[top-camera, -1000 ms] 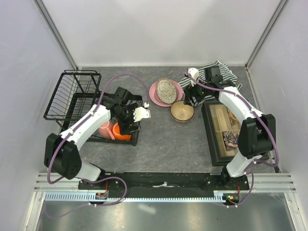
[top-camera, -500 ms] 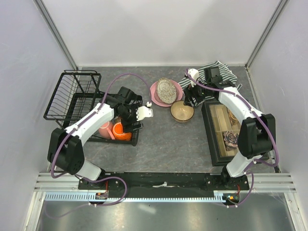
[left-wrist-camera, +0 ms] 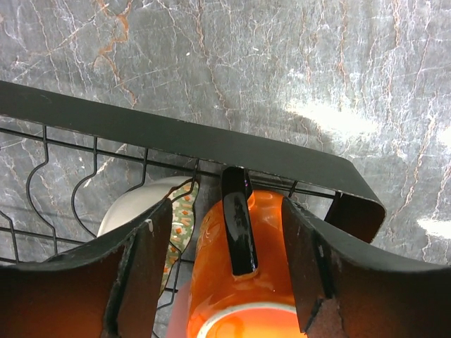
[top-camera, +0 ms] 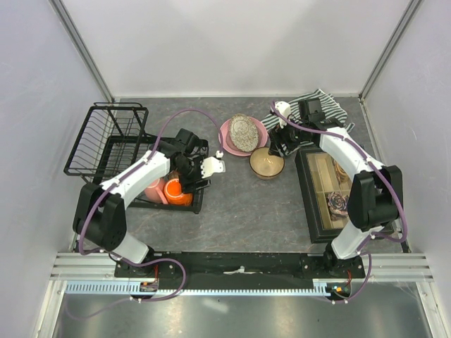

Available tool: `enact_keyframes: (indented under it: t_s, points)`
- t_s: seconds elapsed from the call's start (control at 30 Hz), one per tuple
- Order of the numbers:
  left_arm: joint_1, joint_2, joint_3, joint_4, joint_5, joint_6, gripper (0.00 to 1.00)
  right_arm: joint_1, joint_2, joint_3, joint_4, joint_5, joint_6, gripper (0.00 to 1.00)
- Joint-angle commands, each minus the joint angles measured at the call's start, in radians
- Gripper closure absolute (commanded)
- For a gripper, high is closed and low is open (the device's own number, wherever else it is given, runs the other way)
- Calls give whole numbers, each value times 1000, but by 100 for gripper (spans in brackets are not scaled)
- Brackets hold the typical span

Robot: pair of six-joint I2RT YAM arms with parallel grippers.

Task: Unload the mixed dishes from the dish rack
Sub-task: Pick up the cup from the dish rack.

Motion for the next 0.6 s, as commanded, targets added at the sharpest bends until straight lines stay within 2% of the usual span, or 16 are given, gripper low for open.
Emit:
enact_keyframes:
  t_s: [0.0, 0.17, 0.57]
  points:
    - [-7, 21, -5, 35, 16, -21, 34, -2, 12, -5, 23, -28, 0, 23]
    - [-7, 39, -7, 43, 9, -24, 37, -2, 18, -6, 23, -30, 0, 22]
    - [-11, 70, -10, 72, -20, -24, 37, -6, 26, -8, 20, -36, -1, 23]
